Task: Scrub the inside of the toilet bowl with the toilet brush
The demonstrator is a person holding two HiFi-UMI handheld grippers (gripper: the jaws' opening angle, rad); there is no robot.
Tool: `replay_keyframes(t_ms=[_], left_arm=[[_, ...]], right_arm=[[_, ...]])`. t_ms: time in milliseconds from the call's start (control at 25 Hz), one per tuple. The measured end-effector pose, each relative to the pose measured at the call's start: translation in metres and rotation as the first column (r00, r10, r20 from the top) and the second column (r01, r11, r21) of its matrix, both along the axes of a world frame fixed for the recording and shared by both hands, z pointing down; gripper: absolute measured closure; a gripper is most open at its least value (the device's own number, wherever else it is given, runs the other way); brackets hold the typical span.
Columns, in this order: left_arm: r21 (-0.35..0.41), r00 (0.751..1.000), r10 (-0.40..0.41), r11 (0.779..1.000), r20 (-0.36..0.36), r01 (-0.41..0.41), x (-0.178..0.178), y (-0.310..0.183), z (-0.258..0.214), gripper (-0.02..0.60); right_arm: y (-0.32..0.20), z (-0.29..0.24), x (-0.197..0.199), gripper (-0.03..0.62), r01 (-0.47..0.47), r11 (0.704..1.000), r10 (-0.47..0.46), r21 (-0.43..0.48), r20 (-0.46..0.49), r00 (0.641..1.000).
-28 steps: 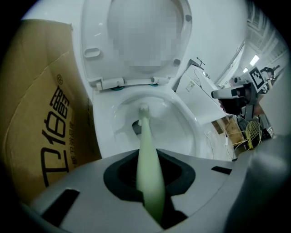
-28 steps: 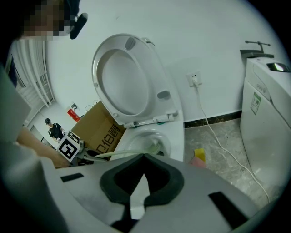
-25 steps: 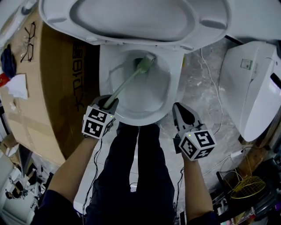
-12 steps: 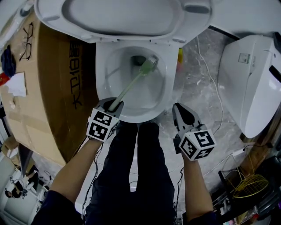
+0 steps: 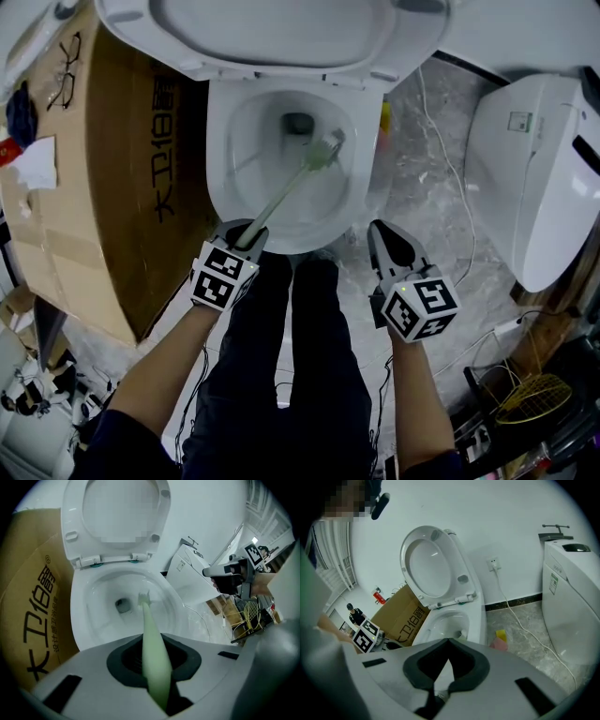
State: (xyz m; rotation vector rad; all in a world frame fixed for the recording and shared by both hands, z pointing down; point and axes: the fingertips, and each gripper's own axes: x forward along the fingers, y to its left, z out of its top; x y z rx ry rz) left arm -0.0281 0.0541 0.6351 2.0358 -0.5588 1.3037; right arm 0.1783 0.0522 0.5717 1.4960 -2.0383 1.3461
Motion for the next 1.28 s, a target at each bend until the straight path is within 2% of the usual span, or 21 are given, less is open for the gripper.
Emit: replay_keyframes(t_ms=[360, 720, 1280], left_arm=[[-0.032, 1.000, -0.003, 0.999, -0.009, 0.002, -0.013, 0.031, -0.002, 0.502], [-0.087, 1.000, -0.020, 0.996, 0.004, 0.020, -0.047, 0.056, 0.002, 0.502], [-0.124, 0.995, -0.073, 0.989, 0.067, 0.081, -0.084, 0.044, 0.005, 0.502]], right_arm=[[0.008, 0.000, -0.018, 0.591, 0.037, 0.999, -0.037, -0.003, -0.001, 0.999], [0.002, 0.005, -0.052, 0.591, 0.098, 0.995, -0.098, -0.007, 0.008, 0.995], [-0.023, 0.009, -0.083, 0.591, 0.162, 0.987, -0.162, -0.015, 0.014, 0.987]])
